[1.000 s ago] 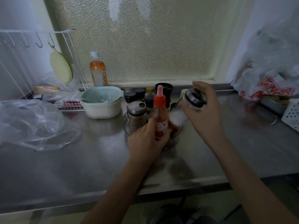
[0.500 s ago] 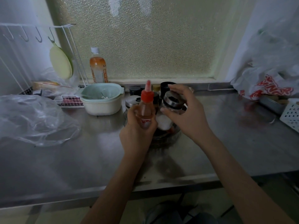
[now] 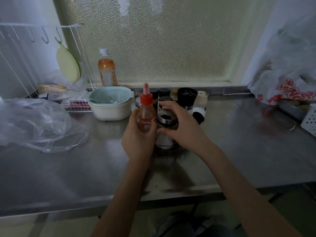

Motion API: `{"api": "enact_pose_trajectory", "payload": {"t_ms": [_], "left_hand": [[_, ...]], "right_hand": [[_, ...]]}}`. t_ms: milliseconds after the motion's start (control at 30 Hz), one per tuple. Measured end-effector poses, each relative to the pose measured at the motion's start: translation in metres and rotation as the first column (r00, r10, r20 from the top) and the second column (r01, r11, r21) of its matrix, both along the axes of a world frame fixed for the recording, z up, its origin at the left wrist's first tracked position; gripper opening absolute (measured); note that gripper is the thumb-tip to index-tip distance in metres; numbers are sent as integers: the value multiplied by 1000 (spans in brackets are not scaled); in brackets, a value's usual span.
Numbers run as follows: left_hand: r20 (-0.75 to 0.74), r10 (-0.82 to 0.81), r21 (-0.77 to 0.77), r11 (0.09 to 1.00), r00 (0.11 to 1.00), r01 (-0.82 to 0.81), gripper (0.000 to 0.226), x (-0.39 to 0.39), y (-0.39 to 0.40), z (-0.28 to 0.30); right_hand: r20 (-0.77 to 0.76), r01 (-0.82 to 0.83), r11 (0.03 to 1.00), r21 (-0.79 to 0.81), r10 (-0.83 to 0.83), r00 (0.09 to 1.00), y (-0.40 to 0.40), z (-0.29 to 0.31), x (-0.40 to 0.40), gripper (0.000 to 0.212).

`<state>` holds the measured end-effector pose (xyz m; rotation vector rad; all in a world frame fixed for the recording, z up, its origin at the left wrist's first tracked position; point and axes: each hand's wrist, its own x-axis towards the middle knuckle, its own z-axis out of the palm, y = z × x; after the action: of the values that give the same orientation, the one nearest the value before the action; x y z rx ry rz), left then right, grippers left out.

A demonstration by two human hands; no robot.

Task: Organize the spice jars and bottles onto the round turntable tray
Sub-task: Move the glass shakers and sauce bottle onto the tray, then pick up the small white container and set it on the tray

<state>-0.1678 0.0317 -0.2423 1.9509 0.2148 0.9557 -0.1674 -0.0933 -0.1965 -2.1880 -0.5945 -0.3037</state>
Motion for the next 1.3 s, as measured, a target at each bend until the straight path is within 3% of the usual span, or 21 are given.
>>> {"api": "enact_pose_trajectory", "payload": {"t_ms": [100, 200, 233, 300, 367, 433, 567, 633, 700, 867, 933, 1000, 1067, 1133, 1233, 1300], "left_hand": [[3, 12, -21, 1000, 1000, -12, 51, -4, -2, 1], [72, -7, -36, 999, 997, 9, 53, -12, -5, 1], [97, -22, -14, 1000, 995, 24, 54, -14, -6, 1], [118, -60, 86, 995, 991, 50, 58, -17, -9, 1], [117, -98, 222, 973, 988, 70, 61, -19, -11, 2], [80, -131, 308, 946, 988, 101, 59, -19, -13, 3], [18, -115, 344, 933, 993, 101, 73, -17, -14, 4], [20, -86, 360, 930, 996, 74, 76, -16, -14, 4], [8, -67, 368, 928, 998, 60, 79, -15, -14, 4], [19, -57, 395, 917, 998, 44, 86, -12, -14, 1], [40, -63, 365, 930, 997, 44, 81, -11, -13, 1], [85, -46, 264, 964, 995, 22, 60, -13, -11, 0], [119, -35, 89, 996, 992, 25, 41, -14, -8, -1], [110, -2, -59, 998, 994, 8, 38, -11, -6, -2], [85, 31, -89, 996, 996, -23, 44, -3, -4, -6], [76, 7, -54, 999, 997, -3, 49, 1, -4, -7]], "right_hand": [[6, 61, 992, 107, -62, 998, -7, -2, -6, 56], [-15, 441, 837, 325, -462, 887, -36, -8, -1, 40], [-72, 557, 778, 292, -563, 824, -46, -13, 5, 42], [-205, 651, 754, 85, -626, 752, -60, -24, 19, 54], [-297, 629, 778, -10, -602, 741, -61, -33, 27, 59], [-274, 625, 779, 59, -589, 760, -55, -34, 30, 47], [-9, 511, 803, 307, -535, 845, -45, -22, 24, 28], [135, 422, 855, 303, -476, 869, -42, -18, 20, 31], [165, 366, 892, 265, -416, 894, -41, -19, 19, 36], [45, 341, 881, 327, -375, 926, -51, -20, 17, 54], [6, 369, 824, 429, -411, 911, -58, -16, 17, 43], [-50, 455, 742, 492, -497, 866, -73, -13, 30, 34], [-110, 539, 738, 405, -546, 831, -92, -15, 56, 44], [-194, 539, 803, 253, -504, 842, -106, -20, 85, 64], [-295, 464, 864, 198, -399, 868, -110, -31, 118, 81], [-290, 447, 869, 211, -381, 878, -107, -37, 131, 74]]}}
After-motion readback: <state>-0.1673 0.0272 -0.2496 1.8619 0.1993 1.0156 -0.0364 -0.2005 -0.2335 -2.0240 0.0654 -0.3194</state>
